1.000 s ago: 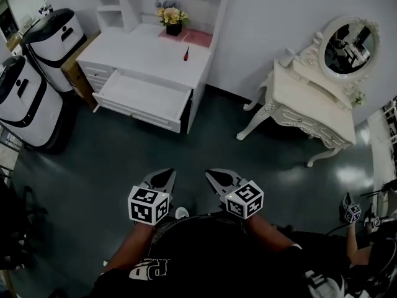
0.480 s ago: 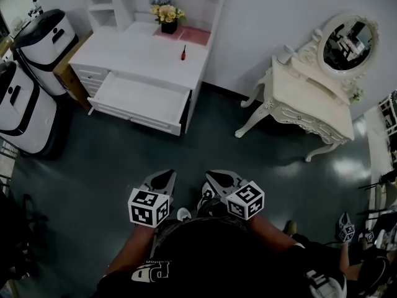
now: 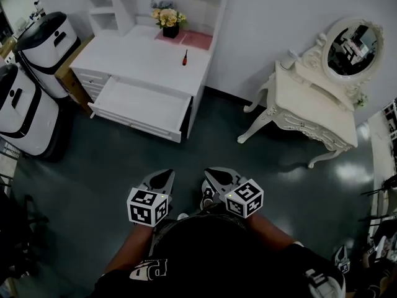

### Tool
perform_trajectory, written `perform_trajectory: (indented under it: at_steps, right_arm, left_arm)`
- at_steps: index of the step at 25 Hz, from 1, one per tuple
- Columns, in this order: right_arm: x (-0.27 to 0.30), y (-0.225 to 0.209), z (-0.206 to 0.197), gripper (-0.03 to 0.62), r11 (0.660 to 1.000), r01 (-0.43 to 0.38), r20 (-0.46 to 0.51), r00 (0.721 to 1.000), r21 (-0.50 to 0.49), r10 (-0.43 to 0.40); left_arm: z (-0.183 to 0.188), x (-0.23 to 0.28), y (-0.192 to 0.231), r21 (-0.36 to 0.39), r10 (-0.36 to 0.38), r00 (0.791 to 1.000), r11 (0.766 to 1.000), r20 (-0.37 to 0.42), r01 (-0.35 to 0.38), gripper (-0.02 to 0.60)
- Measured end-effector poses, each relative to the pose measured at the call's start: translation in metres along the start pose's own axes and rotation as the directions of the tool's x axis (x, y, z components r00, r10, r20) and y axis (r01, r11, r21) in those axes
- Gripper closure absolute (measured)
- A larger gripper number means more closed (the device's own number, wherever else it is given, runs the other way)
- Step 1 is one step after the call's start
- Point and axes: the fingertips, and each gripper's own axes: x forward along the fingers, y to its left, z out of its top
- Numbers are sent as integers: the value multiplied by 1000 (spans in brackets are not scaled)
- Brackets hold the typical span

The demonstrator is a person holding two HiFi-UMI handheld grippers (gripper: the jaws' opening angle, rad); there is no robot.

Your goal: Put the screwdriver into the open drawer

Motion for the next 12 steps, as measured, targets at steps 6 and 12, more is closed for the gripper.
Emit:
perform_trajectory:
  at_steps: [6, 12]
  right_arm:
    - [7, -39, 26, 585, 1000, -3, 37, 999, -2, 3]
    - [16, -84, 41, 585, 1000, -26, 39, 999, 9, 25]
  left_arm:
    - [32, 34, 1, 20, 13, 1000, 1000, 5, -13, 566]
    - [53, 74, 1, 13, 39, 999, 999, -14, -39, 566]
